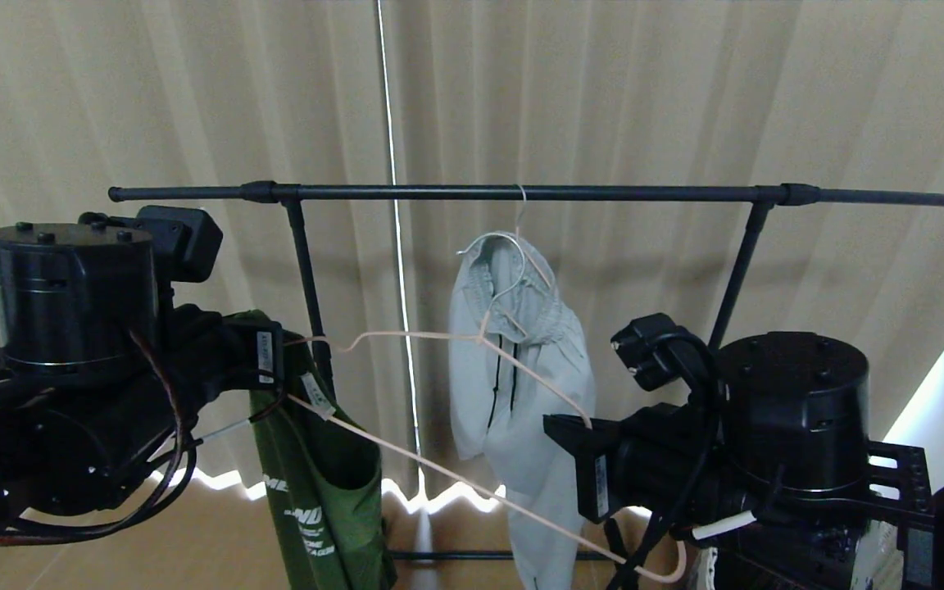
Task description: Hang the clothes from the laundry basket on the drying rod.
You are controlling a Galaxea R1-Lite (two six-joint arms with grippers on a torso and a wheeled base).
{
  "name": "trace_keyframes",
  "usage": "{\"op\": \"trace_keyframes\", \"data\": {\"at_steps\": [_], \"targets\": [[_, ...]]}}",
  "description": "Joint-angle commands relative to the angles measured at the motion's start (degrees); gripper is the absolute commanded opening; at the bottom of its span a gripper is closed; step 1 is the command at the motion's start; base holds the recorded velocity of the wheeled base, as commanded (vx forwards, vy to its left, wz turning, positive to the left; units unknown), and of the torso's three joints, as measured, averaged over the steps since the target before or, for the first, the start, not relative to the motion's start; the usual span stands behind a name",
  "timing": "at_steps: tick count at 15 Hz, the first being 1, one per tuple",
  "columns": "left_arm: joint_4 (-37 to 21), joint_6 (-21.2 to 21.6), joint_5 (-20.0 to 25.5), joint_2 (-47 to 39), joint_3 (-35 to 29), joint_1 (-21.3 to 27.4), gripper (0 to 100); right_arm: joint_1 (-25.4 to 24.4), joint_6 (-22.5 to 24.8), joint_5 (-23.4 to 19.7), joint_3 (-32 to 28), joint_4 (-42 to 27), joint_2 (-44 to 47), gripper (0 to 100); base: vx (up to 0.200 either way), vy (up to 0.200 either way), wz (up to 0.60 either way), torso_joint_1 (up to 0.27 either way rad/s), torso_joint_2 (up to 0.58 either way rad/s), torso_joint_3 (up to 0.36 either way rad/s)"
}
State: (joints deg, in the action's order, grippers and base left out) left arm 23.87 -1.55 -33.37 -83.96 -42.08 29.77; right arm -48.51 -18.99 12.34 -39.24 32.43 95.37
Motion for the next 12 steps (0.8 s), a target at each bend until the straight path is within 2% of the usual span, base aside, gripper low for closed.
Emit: {"op": "trace_keyframes", "data": {"at_steps": [1, 6, 12], "targets": [[0.04, -0.03, -0.03, 0.37, 0.07, 0.46, 0, 0.43, 0.01, 0.06, -1.19, 0.09, -0.01, 0, 0.0, 0.0, 0.0, 0.0, 0.0, 0.0], [-1.46, -0.03, -0.03, 0.9, -0.02, 3.89, 0, 0.96, 0.01, 0.32, -3.91, 0.71, 3.51, 0, 0.0, 0.0, 0.0, 0.0, 0.0, 0.0], [-1.37, 0.14, 0.76, 0.2, -0.63, 7.06, 0, -0.71, 0.1, 0.32, -3.82, 0.88, 4.65, 0, 0.0, 0.0, 0.0, 0.0, 0.0, 0.0]]}}
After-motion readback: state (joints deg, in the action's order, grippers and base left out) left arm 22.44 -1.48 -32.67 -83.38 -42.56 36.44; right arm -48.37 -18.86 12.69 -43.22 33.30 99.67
